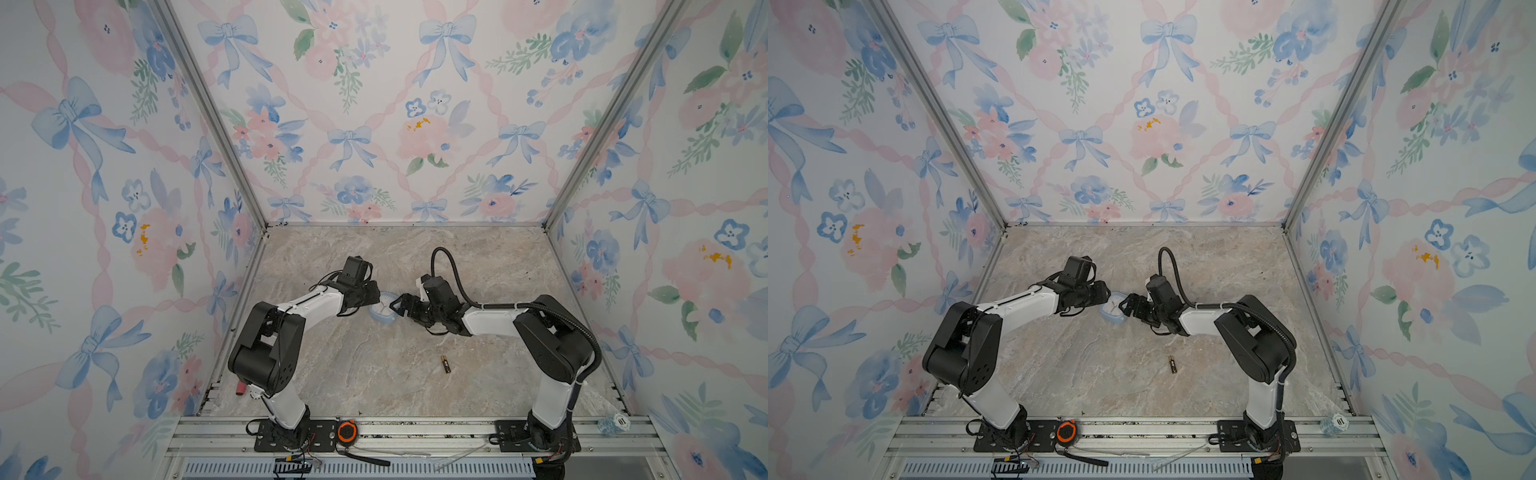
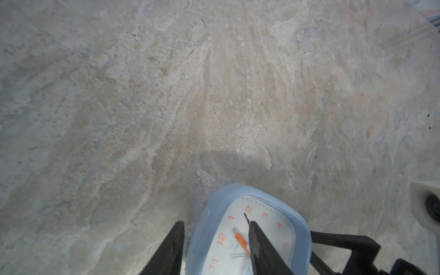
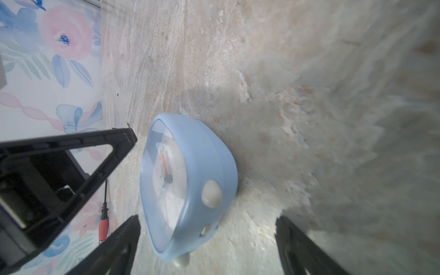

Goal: Insert the battery into the alarm
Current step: Adjust the alarm at the center of the board.

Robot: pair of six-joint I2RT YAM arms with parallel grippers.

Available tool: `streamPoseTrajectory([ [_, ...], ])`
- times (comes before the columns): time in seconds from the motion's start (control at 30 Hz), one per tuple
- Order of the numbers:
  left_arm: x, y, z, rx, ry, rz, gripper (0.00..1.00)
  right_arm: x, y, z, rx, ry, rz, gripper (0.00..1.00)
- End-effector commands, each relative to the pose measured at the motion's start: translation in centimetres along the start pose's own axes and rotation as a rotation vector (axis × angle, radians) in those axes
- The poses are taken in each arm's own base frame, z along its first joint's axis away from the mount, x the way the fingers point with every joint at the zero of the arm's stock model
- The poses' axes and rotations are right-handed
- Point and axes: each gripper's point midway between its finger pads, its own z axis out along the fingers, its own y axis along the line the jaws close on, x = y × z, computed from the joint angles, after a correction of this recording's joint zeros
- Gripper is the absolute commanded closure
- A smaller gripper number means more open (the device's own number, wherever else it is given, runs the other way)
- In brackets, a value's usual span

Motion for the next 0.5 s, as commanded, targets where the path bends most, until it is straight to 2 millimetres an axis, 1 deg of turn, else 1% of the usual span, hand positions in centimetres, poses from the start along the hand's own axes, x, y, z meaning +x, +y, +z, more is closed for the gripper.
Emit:
streamPoseTrajectory([
  [0.0, 1.1, 0.3, 0.7, 0.015, 0.024, -0.022, 0.54, 0.3, 0.5, 1.2, -0.039, 0.018, 0.041, 0.12],
  [0.17, 2.4, 0.5, 1.1, 0.038, 0.044, -0.048, 0.57, 0.4, 0.0, 2.0, -0.053, 0.018, 0.071, 0.16],
  [0.47, 3.8, 1.1, 1.2, 0.041, 0.056, -0.066, 0.6, 0.2, -0.5, 3.3, -0.072, 0.016, 0.109, 0.23],
])
